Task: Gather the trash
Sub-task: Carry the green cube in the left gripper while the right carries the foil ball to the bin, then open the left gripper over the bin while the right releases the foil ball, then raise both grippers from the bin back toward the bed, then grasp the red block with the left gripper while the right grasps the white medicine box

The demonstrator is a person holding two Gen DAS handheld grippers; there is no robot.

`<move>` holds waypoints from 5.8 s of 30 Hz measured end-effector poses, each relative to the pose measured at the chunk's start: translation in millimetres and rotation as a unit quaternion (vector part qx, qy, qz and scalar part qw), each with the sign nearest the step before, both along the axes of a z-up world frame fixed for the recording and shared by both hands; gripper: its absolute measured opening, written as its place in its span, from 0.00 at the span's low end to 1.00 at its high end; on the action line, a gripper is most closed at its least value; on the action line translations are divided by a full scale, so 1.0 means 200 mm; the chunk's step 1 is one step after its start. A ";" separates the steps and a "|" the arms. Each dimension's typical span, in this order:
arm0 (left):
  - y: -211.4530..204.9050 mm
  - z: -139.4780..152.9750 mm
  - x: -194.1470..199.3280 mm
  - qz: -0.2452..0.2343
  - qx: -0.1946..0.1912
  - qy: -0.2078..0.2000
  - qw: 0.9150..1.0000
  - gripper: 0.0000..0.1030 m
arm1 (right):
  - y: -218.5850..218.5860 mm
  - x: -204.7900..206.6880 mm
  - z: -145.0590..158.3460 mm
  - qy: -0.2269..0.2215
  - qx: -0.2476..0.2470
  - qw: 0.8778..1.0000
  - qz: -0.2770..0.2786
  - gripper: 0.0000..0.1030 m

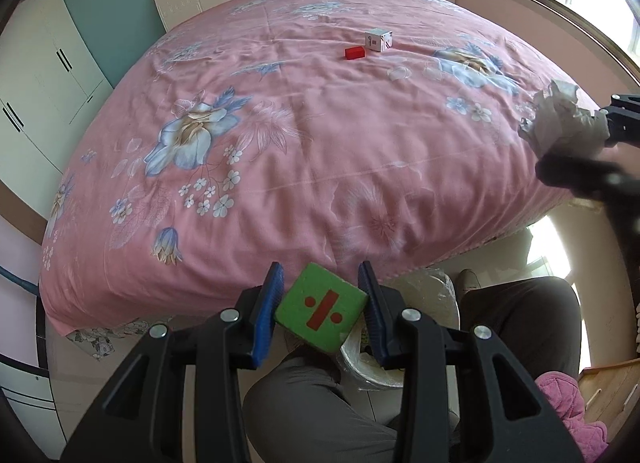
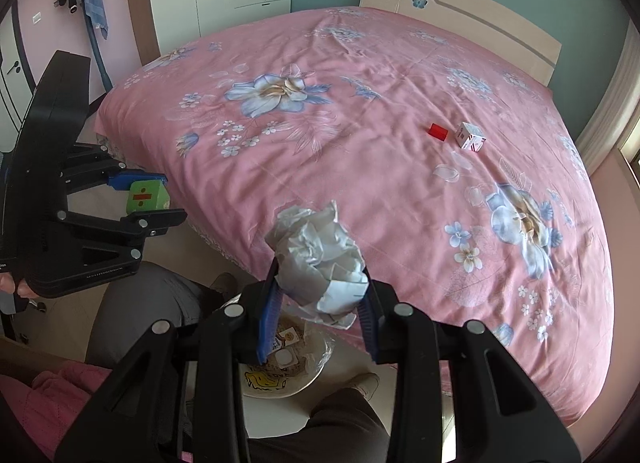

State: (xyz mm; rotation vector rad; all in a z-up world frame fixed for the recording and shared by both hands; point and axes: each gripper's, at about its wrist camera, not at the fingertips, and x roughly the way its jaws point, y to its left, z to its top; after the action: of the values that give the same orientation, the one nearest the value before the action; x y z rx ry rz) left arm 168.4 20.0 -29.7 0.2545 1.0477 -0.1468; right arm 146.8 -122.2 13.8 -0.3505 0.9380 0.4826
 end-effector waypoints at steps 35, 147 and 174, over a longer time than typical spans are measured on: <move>-0.06 -1.25 0.02 0.029 -0.006 0.233 0.972 0.40 | 0.04 -0.09 -1.47 0.283 -0.012 0.959 -0.008 0.35; -0.48 0.27 0.83 -0.179 0.049 -0.074 0.980 0.89 | -0.62 0.77 0.28 -0.068 0.020 0.991 -0.117 0.75; -0.67 -0.36 1.94 -0.213 0.021 -0.017 0.977 0.89 | -0.64 1.95 -0.42 0.015 0.033 0.990 -0.140 0.75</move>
State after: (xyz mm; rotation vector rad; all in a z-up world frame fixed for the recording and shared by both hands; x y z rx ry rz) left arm 557.3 -113.3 -101.9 0.5170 0.9506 -0.5057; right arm 536.7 -251.0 -69.2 -0.1491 0.9800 0.2609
